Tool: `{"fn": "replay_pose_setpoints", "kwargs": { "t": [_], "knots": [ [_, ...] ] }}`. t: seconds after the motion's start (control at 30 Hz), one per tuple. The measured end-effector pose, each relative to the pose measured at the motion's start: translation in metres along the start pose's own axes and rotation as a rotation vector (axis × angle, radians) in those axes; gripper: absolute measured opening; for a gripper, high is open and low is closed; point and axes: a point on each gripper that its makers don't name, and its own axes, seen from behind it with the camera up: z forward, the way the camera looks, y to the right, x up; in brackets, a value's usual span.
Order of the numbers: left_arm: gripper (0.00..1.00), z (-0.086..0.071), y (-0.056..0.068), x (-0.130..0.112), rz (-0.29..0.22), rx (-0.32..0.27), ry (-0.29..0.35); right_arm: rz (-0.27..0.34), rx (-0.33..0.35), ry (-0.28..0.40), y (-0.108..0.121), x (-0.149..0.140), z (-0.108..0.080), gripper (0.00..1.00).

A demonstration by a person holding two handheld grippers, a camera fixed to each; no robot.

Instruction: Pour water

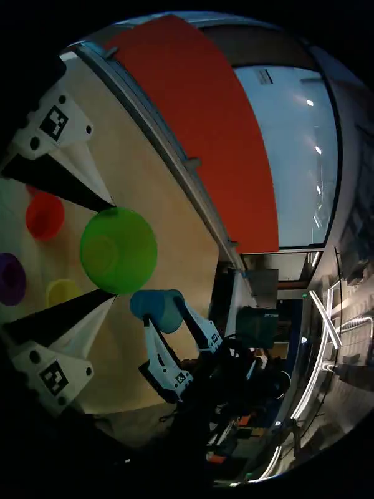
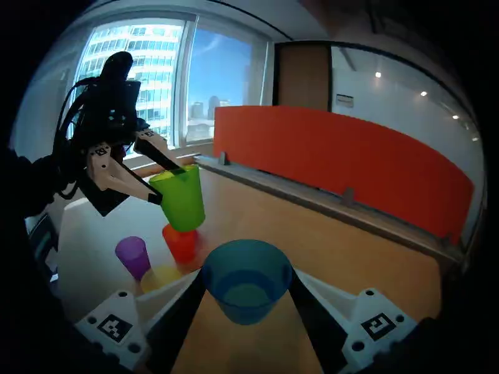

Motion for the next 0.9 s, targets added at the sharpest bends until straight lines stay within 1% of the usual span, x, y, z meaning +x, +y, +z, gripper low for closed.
{"fn": "replay_pose_setpoints", "kwargs": {
  "t": [0.2, 0.3, 0.5, 0.7, 0.9],
  "knots": [
    [0.86, -0.027, 0.007, 0.013, -0.022, 0.016, 0.072, -0.007, 0.004, 0.043, -0.019, 0.019, -0.013, 0.92],
    [0.86, -0.037, 0.011, 0.015, -0.038, 0.019, 0.105, -0.01, 0.007, 0.062, -0.027, 0.027, -0.019, 0.92],
    [0.87, -0.052, 0.015, 0.022, -0.066, 0.029, 0.182, -0.007, 0.01, 0.108, -0.042, 0.042, -0.03, 0.92],
    [0.86, -0.065, 0.024, 0.029, -0.084, 0.029, 0.257, -0.007, 0.011, 0.137, -0.052, 0.052, -0.038, 0.92],
    [0.86, -0.072, 0.031, 0.029, -0.107, 0.021, 0.294, -0.019, 0.013, 0.153, -0.061, 0.059, -0.043, 0.92]
  ]
}}
